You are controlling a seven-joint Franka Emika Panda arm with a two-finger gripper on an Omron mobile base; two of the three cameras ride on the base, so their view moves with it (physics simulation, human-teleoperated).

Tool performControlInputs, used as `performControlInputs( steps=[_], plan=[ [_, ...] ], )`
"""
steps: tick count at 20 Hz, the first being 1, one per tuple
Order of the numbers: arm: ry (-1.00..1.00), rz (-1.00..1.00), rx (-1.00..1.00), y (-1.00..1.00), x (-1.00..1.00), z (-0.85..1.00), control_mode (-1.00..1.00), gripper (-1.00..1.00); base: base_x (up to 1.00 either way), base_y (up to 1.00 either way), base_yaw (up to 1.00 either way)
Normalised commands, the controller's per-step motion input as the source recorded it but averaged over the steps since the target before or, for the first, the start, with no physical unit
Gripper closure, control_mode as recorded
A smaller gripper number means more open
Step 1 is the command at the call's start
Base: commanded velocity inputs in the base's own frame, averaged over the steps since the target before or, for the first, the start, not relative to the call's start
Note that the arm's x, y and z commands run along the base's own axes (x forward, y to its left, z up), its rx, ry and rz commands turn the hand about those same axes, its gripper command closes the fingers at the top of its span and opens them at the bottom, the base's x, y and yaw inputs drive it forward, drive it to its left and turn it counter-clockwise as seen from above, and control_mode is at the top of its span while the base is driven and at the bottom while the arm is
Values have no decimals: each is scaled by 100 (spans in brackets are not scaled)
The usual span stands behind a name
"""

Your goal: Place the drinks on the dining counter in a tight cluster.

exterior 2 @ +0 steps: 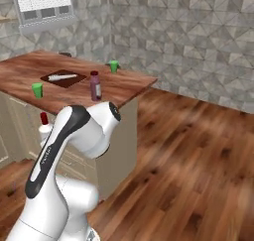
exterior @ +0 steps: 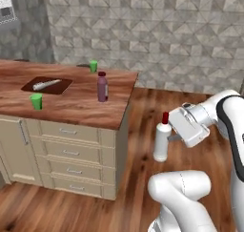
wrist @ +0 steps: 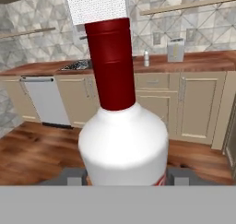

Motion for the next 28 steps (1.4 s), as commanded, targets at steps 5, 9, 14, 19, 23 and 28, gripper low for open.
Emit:
performControlInputs(
  steps=[5,9,14,19,23,28],
  plan=[
    [0,0,0,0,0,0,100,100,87,-100,30],
    [0,0,0,0,0,0,100,100,82,-100,41],
    [0,0,0,0,0,0,100,100,91,-100,48],
    [0,0,0,0,0,0,100,100,76,-100,51],
    [0,0,0,0,0,0,100,100,59,-100,47],
    [0,0,0,0,0,0,100,100,38,-67,38]
  ],
)
